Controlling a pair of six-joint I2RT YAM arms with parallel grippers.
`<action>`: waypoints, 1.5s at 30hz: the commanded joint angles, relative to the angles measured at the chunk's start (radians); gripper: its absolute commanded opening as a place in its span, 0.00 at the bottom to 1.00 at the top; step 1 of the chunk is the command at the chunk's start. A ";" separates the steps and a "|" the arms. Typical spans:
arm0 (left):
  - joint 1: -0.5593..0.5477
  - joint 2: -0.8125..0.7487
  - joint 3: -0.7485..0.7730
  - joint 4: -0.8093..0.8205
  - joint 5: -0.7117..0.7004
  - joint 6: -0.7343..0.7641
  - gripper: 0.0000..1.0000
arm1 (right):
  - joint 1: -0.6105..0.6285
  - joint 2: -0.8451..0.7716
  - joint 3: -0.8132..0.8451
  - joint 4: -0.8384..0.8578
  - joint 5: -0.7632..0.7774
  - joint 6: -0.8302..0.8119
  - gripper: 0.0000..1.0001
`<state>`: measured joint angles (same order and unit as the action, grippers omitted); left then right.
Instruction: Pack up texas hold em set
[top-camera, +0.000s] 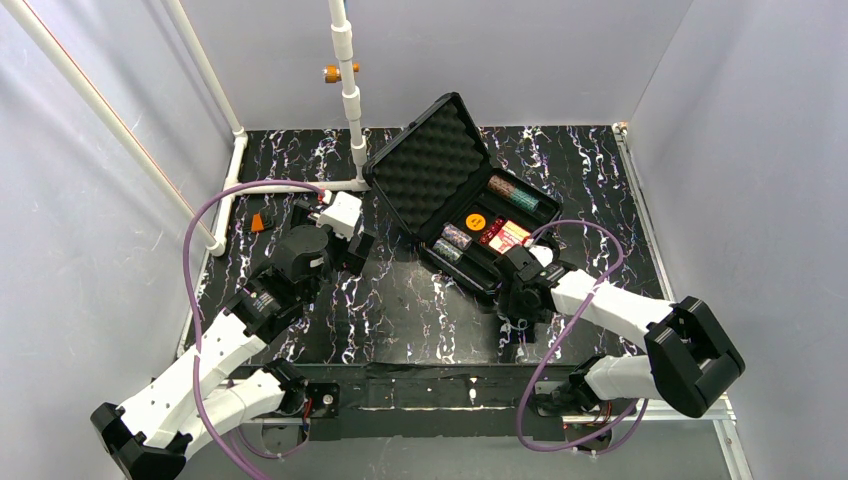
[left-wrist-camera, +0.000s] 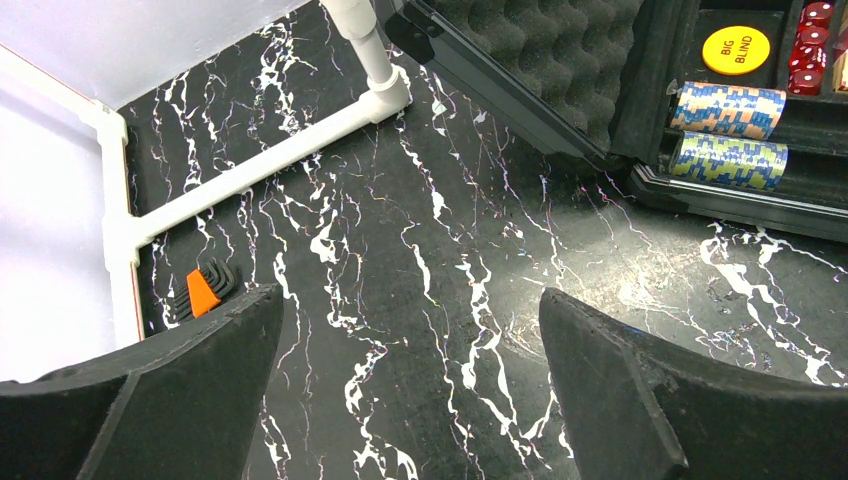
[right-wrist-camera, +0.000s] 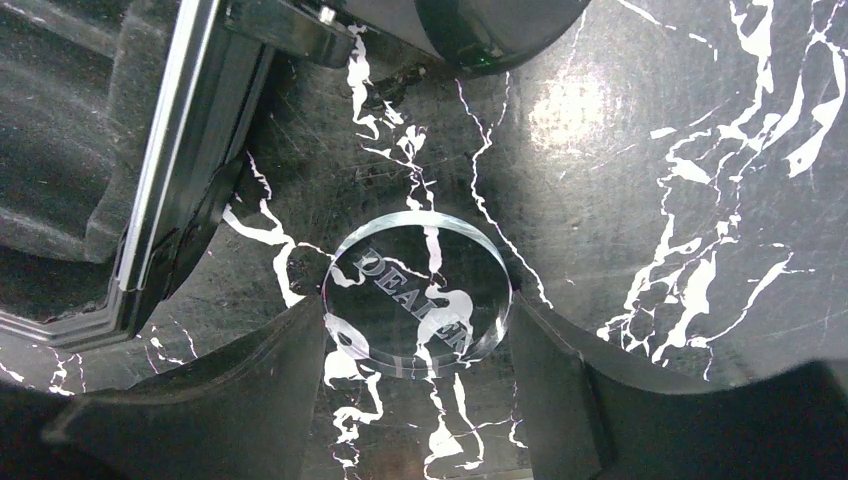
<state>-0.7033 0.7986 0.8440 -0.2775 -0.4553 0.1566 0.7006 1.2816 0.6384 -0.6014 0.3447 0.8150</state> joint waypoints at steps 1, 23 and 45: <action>0.002 -0.012 0.009 -0.008 -0.003 0.002 0.99 | -0.004 0.030 -0.017 -0.009 0.014 -0.016 0.64; 0.003 -0.003 0.004 -0.003 -0.011 0.009 0.99 | -0.003 -0.207 0.138 -0.118 -0.079 -0.159 0.22; 0.002 0.008 0.005 -0.008 -0.008 0.008 0.99 | -0.004 -0.024 0.496 -0.010 -0.044 -0.387 0.01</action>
<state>-0.7033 0.8078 0.8440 -0.2775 -0.4557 0.1577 0.7006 1.1805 1.0138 -0.7094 0.2661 0.4980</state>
